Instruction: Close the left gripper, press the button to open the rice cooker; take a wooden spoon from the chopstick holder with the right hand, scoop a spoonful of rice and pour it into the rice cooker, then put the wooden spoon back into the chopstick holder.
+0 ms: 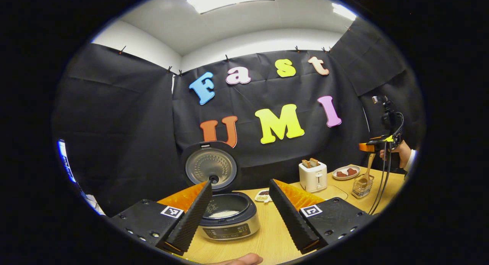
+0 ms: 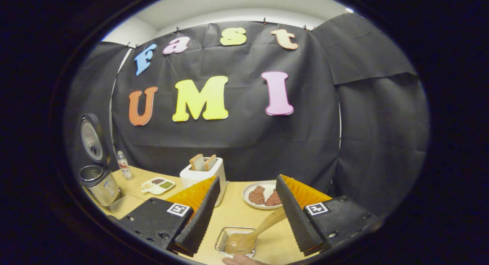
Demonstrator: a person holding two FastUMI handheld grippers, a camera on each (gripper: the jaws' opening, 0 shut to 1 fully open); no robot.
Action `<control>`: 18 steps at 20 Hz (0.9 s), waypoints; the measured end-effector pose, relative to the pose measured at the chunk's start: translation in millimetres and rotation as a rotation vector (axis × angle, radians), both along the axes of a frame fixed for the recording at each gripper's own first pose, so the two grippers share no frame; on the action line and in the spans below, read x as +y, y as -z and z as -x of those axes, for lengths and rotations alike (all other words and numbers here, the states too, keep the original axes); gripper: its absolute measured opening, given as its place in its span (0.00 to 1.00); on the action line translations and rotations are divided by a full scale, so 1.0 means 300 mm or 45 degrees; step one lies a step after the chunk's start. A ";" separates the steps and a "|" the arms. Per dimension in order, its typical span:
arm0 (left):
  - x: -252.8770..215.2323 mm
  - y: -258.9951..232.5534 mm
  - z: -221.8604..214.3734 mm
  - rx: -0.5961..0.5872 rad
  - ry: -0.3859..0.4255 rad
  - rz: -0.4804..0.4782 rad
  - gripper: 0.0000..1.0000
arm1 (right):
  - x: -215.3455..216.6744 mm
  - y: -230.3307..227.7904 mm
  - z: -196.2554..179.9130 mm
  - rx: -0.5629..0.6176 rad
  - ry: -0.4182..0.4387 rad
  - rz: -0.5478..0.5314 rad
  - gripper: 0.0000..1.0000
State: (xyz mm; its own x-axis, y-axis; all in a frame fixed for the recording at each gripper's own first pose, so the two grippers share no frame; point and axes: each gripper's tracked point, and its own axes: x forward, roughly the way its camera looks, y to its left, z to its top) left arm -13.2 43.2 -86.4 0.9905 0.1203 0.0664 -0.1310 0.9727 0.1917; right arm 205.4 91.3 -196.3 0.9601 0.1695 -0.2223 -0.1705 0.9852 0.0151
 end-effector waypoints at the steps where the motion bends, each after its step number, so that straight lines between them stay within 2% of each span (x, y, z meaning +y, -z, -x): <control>1: -0.001 -0.022 -0.043 0.001 0.001 0.007 0.96 | -0.007 -0.032 0.017 -0.024 0.005 0.004 0.91; 2: -0.002 -0.032 -0.072 0.005 0.011 0.009 0.95 | -0.011 -0.056 0.038 -0.038 0.013 0.002 0.97; 3: 0.002 -0.045 -0.104 0.005 0.015 0.008 0.95 | -0.021 -0.079 0.061 -0.054 0.030 -0.010 0.98; 5: 0.046 -0.066 -0.172 0.033 -0.035 -0.034 0.95 | -0.032 -0.116 0.118 -0.076 0.071 -0.044 0.98; 6: 0.076 -0.085 -0.198 0.039 -0.073 -0.053 0.96 | -0.027 -0.122 0.148 -0.070 0.075 -0.054 0.94; 8: 0.100 -0.144 -0.247 0.025 -0.099 -0.059 0.96 | -0.009 -0.130 0.226 -0.061 0.058 -0.045 0.99; 10: 0.130 -0.190 -0.313 0.031 -0.110 -0.060 0.95 | -0.008 -0.136 0.318 -0.071 0.021 -0.012 0.99; 11: 0.151 -0.213 -0.341 0.025 -0.123 -0.054 0.95 | -0.019 -0.144 0.365 -0.083 0.028 -0.011 0.95; 12: 0.171 -0.241 -0.368 0.025 -0.129 -0.040 0.95 | -0.020 -0.160 0.406 -0.103 0.022 -0.013 0.98; 16: 0.232 -0.358 -0.457 -0.016 -0.149 0.044 0.95 | 0.046 -0.134 0.550 -0.098 -0.080 -0.027 0.98; 18: 0.255 -0.394 -0.507 -0.017 -0.143 0.095 0.95 | 0.022 -0.114 0.571 -0.071 -0.045 -0.078 0.98</control>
